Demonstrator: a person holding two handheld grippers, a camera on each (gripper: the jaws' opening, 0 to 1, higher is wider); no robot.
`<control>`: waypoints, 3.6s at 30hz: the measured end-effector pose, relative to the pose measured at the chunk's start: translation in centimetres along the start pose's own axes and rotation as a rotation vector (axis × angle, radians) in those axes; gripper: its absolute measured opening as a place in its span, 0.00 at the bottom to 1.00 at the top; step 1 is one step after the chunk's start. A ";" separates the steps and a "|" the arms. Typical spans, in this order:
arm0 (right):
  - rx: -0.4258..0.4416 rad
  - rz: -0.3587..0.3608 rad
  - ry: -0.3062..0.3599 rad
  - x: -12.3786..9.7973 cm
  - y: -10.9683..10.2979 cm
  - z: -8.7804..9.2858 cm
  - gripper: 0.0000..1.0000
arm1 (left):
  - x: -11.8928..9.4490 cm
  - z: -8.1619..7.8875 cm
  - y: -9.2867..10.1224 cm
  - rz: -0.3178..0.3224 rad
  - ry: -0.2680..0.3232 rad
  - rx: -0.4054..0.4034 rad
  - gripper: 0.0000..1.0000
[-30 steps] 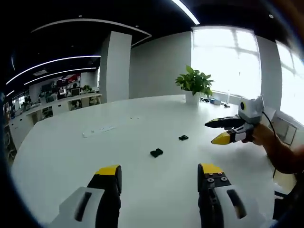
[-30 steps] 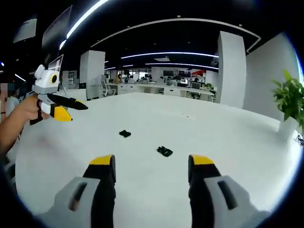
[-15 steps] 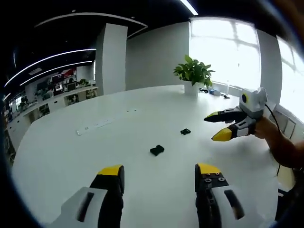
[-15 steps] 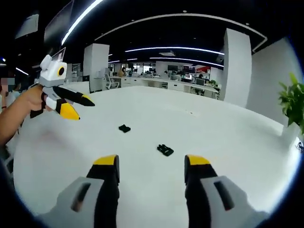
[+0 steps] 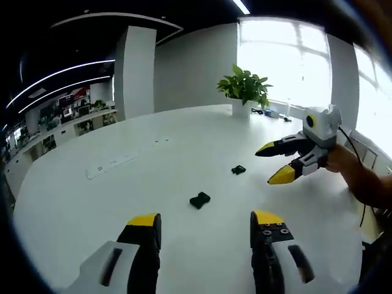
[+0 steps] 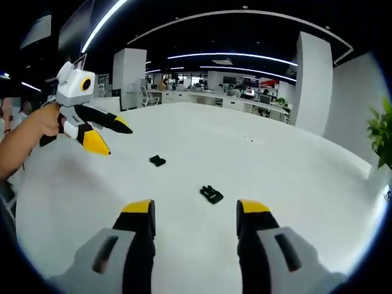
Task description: Snap the two parts of the plastic buckle together until the buckle closes and remains connected.
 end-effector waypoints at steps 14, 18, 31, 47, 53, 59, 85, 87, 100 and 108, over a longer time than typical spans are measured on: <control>-0.022 -0.035 -0.027 0.7 0.4 -0.5 0.52 | 1.9 -0.4 -0.3 0.024 -0.057 0.074 0.56; -0.032 -0.046 -0.044 1.0 1.0 -0.4 0.50 | 2.5 -0.2 -0.3 0.032 -0.071 0.083 0.54; -0.061 -0.100 -0.066 2.3 2.5 -0.4 0.44 | 3.7 -0.2 0.1 0.069 -0.097 0.169 0.48; -0.075 -0.120 -0.078 3.3 4.8 -0.9 0.40 | 4.1 -0.3 0.6 0.136 -0.134 0.266 0.44; -0.084 -0.130 -0.084 3.3 4.0 -0.5 0.40 | 4.6 -0.3 0.1 0.169 -0.160 0.312 0.41; -0.111 -0.192 -0.080 3.5 3.3 -0.3 0.37 | 4.8 -0.4 0.0 0.251 -0.190 0.317 0.33; -0.259 -0.447 -0.036 2.7 2.5 -0.7 0.26 | 6.2 -2.2 -1.4 0.369 -0.181 0.419 0.25; -0.262 -0.461 -0.039 2.7 2.7 -0.6 0.26 | 6.3 -2.4 -1.6 0.389 -0.177 0.425 0.25; -0.262 -0.495 -0.043 3.7 3.7 0.0 0.24 | 7.2 -2.5 -2.8 0.417 -0.185 0.428 0.22; -0.271 -0.517 -0.042 4.5 3.5 0.0 0.23 | 7.7 -2.3 -2.5 0.438 -0.177 0.429 0.20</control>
Point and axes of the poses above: the point that each gripper's makers call its tool centre point, and the gripper's own axes: x roughly forward along the fingers, y roughly to its right, z roughly out of its underside, the point moved 4 cm from there along -x, roughly backward along the fingers, and after that the axes turned 8 degrees about -y, right-handed, at the moved point
